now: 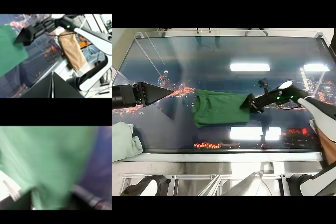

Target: Fold the shirts.

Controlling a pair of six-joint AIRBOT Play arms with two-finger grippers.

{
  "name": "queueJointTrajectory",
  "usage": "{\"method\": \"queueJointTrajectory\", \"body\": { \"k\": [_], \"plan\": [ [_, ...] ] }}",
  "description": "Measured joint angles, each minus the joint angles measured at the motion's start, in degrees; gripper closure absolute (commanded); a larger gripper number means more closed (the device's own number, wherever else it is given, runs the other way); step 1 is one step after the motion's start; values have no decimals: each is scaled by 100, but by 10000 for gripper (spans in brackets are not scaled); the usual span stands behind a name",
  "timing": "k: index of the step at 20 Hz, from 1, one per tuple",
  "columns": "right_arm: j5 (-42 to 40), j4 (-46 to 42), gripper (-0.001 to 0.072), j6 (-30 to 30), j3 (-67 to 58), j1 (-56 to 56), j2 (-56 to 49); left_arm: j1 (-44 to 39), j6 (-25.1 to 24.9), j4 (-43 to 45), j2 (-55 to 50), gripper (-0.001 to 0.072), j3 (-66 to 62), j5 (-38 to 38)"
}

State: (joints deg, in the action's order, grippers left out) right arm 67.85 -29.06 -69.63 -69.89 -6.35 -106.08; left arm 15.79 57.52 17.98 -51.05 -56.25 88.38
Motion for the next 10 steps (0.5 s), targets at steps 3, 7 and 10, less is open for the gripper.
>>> {"method": "queueJointTrajectory", "body": {
  "k": [3,7,10],
  "plan": [
    [192,966,683,463,-291,-153,92,0,-9,-2,7,690,0,9],
    [221,962,683,111,-1180,164,774,0,-39,-2,-7,689,0,-28],
    [-225,-175,683,-1364,-1895,927,1530,0,-61,-2,-153,689,0,-81]
  ]
}}
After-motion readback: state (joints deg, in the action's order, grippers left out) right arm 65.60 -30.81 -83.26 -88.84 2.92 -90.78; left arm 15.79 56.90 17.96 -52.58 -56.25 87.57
